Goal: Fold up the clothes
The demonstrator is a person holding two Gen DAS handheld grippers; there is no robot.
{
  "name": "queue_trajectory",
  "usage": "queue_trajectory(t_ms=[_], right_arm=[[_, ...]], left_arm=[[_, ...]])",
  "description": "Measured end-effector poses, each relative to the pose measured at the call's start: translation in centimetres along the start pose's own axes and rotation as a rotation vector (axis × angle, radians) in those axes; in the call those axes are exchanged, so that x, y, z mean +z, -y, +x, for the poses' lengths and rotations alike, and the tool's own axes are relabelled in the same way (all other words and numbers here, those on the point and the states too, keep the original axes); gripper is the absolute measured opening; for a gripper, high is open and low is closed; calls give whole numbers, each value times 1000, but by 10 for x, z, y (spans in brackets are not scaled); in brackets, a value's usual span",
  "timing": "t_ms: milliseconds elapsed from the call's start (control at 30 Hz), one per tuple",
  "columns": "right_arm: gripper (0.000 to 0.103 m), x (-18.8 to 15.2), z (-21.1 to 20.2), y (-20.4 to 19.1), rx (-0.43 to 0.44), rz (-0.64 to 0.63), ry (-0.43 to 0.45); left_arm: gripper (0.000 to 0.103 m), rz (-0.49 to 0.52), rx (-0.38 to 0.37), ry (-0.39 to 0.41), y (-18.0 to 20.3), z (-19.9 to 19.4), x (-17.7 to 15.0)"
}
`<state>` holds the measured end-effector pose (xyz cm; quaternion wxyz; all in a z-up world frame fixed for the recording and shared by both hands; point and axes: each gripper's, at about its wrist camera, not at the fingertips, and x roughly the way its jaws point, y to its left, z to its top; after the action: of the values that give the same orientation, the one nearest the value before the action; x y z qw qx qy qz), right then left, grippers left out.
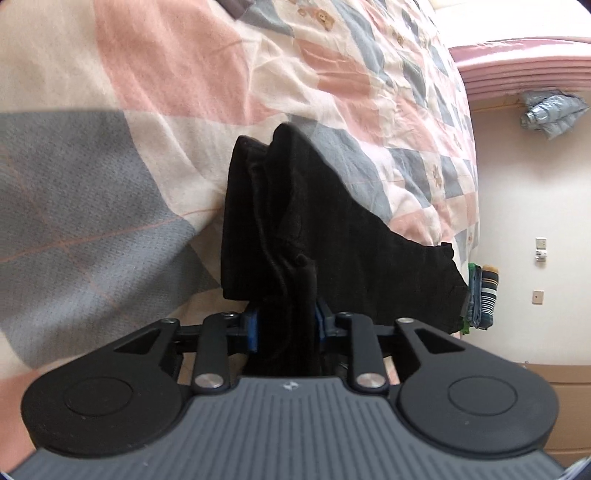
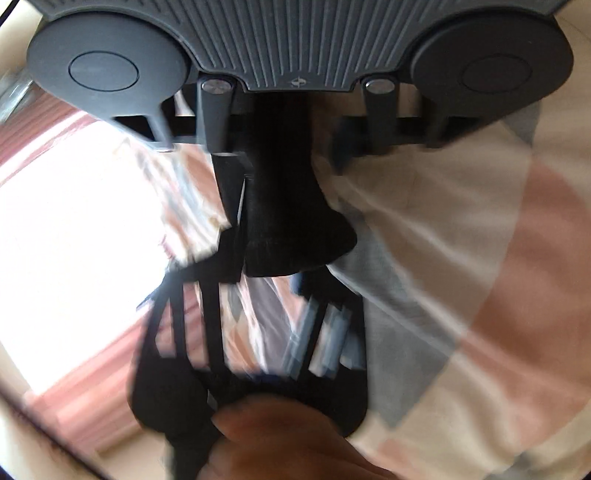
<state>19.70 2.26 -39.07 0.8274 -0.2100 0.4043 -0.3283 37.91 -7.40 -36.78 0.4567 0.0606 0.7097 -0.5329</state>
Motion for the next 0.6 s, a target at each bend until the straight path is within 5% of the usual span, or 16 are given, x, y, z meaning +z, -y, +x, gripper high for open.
queue_trajectory(t_ms=[133,300,433,600], right_arm=[[7,-9,-4,83,191,390,3],[6,-56,-13,196,345,918,35],[7,-126,-42,257,292,1236,49],[9,-254,-68,315,123,1479,-22]], left_arm=[[29,-48,-127,100,17,-37,-5],[29,84,-70,261,76,-58,-18],[29,162,-50,273,127,-27,-31],[32,274,-48,164,197,81,-59]])
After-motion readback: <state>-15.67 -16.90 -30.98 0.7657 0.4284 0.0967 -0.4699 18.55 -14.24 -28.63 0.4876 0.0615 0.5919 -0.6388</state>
